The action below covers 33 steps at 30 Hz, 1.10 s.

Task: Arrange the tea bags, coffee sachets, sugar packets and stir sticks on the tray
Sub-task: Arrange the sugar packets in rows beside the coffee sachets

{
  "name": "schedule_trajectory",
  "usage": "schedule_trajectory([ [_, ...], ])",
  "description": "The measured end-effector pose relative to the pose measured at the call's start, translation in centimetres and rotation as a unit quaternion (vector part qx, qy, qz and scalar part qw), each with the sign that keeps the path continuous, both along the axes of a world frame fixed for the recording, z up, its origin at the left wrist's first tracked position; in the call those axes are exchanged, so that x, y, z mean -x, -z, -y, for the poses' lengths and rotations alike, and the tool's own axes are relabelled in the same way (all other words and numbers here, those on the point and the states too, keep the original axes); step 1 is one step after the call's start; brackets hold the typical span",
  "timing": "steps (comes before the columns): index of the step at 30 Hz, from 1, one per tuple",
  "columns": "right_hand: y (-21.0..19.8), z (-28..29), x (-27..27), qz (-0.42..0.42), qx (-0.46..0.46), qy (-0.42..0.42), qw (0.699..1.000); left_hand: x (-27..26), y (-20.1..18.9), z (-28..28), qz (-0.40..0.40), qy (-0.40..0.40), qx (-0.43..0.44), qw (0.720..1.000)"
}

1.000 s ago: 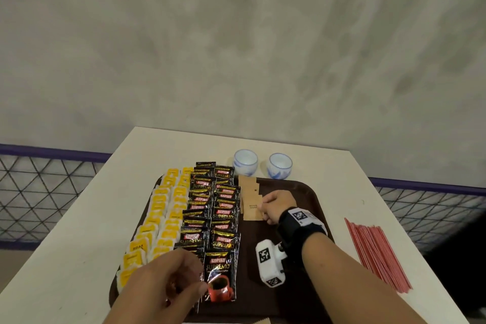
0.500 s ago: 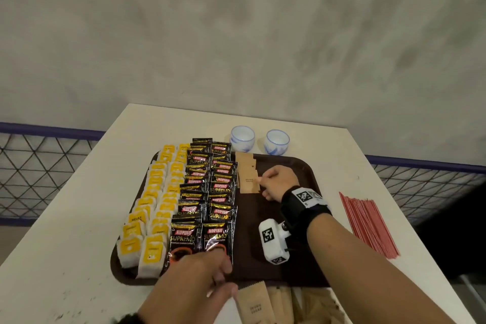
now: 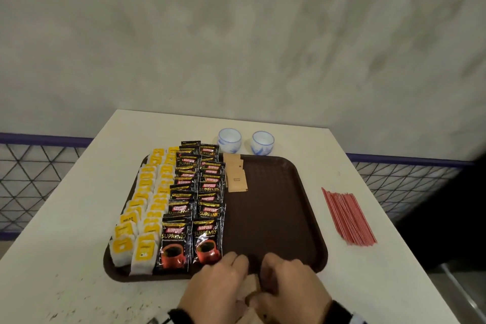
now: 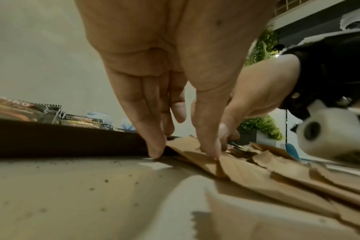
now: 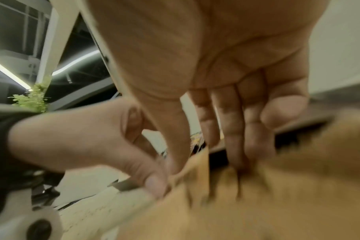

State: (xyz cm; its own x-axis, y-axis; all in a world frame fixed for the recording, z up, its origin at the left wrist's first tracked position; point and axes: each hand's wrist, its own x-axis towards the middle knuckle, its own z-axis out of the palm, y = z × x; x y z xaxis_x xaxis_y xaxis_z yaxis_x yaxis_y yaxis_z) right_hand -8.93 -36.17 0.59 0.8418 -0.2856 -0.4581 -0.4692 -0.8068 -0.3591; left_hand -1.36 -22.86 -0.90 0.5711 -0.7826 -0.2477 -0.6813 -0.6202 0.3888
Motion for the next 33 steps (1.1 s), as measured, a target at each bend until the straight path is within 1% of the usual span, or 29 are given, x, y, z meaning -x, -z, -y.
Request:
schedule_trajectory([
  [4,1.4,-0.7,-0.1,0.046,-0.035,0.066,0.996,-0.2,0.6,-0.3,-0.044,-0.029,0.085,0.995],
  [6,1.5,-0.4,0.0,0.069,-0.077,0.093,0.990,-0.5,0.9,-0.9,-0.064,-0.047,0.134,0.988],
  [7,1.4,-0.2,0.0,0.083,-0.106,0.100,0.986,-0.7,0.9,-1.1,-0.089,-0.061,0.164,0.981],
  [9,0.8,0.2,0.2,0.129,-0.154,0.097,0.975,-1.3,0.5,-1.5,-0.150,-0.094,0.236,0.955],
  [12,-1.1,0.7,0.0,0.198,-0.200,0.078,0.956,-2.2,-0.8,-1.7,-0.236,-0.148,0.343,0.897],
  [15,-2.8,1.1,-0.6,0.241,-0.236,0.061,0.939,-3.2,-2.4,-1.7,-0.271,-0.184,0.428,0.842],
  [17,-3.5,1.1,-0.9,0.265,-0.264,0.079,0.924,-3.7,-3.3,-1.7,-0.287,-0.195,0.449,0.823],
  [19,-3.9,0.9,-1.3,0.288,-0.289,0.118,0.905,-3.8,-3.9,-1.9,-0.302,-0.195,0.440,0.823],
  [21,-3.8,0.6,-1.5,0.296,-0.305,0.144,0.894,-3.6,-4.3,-2.2,-0.323,-0.190,0.418,0.828],
  [23,-3.6,0.3,-1.6,0.288,-0.318,0.156,0.890,-3.6,-4.4,-2.3,-0.308,-0.193,0.399,0.842],
  [24,-3.5,0.2,-1.7,0.285,-0.330,0.160,0.886,-3.5,-4.2,-2.3,-0.300,-0.199,0.397,0.844],
  [28,-2.9,0.4,-2.1,0.270,-0.388,0.191,0.860,-3.5,-3.9,-2.3,-0.319,-0.247,0.407,0.820],
  [29,-2.7,0.8,-2.5,0.270,-0.386,0.201,0.859,-3.5,-3.8,-2.3,-0.324,-0.243,0.398,0.823],
  [30,-2.5,1.3,-3.1,0.272,-0.376,0.212,0.860,-3.6,-3.6,-2.4,-0.318,-0.235,0.377,0.837],
  [33,-1.0,4.6,-6.6,0.280,-0.336,0.258,0.862,-3.6,-3.5,-3.2,-0.233,-0.180,0.279,0.914],
])
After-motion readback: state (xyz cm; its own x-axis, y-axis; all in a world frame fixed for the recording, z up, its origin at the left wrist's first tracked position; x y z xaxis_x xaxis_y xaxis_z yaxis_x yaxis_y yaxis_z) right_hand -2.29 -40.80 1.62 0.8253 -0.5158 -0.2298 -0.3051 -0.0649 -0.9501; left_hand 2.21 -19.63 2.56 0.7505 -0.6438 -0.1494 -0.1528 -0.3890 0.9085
